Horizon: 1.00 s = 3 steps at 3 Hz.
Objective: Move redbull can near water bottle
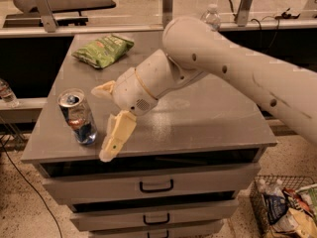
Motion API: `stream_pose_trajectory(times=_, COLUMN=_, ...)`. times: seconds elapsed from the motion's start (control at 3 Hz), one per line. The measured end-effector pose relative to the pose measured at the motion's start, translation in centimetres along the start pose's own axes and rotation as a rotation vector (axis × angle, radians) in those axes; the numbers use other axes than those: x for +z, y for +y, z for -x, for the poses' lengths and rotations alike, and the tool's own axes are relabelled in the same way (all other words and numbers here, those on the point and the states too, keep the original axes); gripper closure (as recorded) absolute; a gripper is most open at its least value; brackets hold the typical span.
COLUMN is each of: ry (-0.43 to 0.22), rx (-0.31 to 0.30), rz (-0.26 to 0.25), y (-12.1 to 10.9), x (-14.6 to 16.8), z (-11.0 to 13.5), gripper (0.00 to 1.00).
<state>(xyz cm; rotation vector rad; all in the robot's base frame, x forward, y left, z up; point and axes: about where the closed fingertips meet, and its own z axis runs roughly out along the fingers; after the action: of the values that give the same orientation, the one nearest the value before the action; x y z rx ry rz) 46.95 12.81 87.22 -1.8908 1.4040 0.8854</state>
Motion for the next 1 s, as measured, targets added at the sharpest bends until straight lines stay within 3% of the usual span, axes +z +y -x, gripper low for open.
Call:
stream_pose_trajectory(times=0.33, ry=-0.093, rx=0.015, rz=0.002, y=-1.0, x=1.8, z=1.5, gripper=0.00)
stream_pose_trajectory(times=0.67, ry=-0.166, rx=0.043, rz=-0.011, y=-1.7, x=2.6, z=2.8, gripper=0.16)
stream_pose_trajectory(times=1.0, ry=-0.212, rx=0.081, rz=-0.043, y=-2.4, x=1.8, z=3.1, gripper=0.40)
